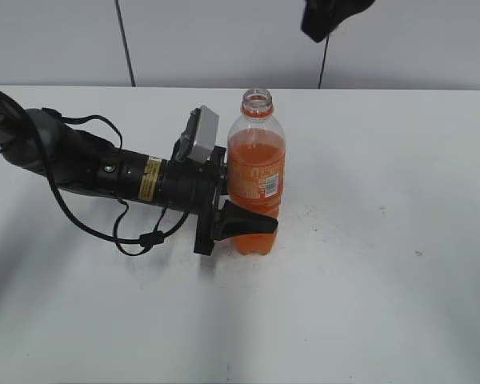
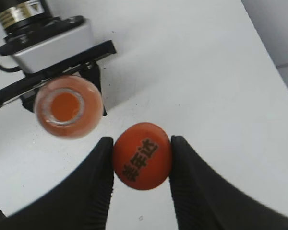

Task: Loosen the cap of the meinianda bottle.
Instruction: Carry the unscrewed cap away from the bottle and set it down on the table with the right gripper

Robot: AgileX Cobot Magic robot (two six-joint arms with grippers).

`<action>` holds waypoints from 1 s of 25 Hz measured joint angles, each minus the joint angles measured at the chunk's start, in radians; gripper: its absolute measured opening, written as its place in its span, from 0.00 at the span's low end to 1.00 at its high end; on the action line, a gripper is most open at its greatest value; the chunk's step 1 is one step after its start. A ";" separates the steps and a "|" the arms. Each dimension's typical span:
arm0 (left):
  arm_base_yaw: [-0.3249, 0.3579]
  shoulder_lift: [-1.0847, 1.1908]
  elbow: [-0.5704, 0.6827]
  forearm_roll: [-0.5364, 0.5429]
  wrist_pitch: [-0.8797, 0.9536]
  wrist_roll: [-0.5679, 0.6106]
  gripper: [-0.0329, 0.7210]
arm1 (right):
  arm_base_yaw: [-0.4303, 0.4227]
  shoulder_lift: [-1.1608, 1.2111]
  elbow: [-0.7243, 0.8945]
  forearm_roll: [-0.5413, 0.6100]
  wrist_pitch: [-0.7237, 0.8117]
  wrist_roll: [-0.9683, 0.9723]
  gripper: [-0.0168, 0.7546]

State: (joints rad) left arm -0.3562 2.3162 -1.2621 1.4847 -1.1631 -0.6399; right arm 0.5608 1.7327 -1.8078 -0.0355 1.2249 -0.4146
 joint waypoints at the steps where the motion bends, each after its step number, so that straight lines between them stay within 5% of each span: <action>1: 0.000 0.000 0.000 0.001 0.000 0.000 0.57 | -0.041 -0.006 0.020 0.009 -0.001 0.040 0.38; 6: 0.000 0.000 0.000 0.001 0.000 0.000 0.57 | -0.246 -0.065 0.218 0.036 -0.081 0.186 0.38; 12: 0.000 0.000 0.000 0.008 -0.009 0.000 0.57 | -0.462 -0.178 0.609 0.044 -0.350 0.281 0.38; 19: 0.000 0.000 0.000 0.012 -0.014 0.000 0.57 | -0.529 -0.163 0.981 0.071 -0.629 0.347 0.38; 25: 0.000 0.000 0.000 0.013 -0.015 0.000 0.57 | -0.529 -0.064 1.039 0.129 -0.753 0.371 0.38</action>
State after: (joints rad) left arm -0.3562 2.3162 -1.2621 1.4974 -1.1778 -0.6399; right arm 0.0319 1.6684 -0.7691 0.0938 0.4723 -0.0440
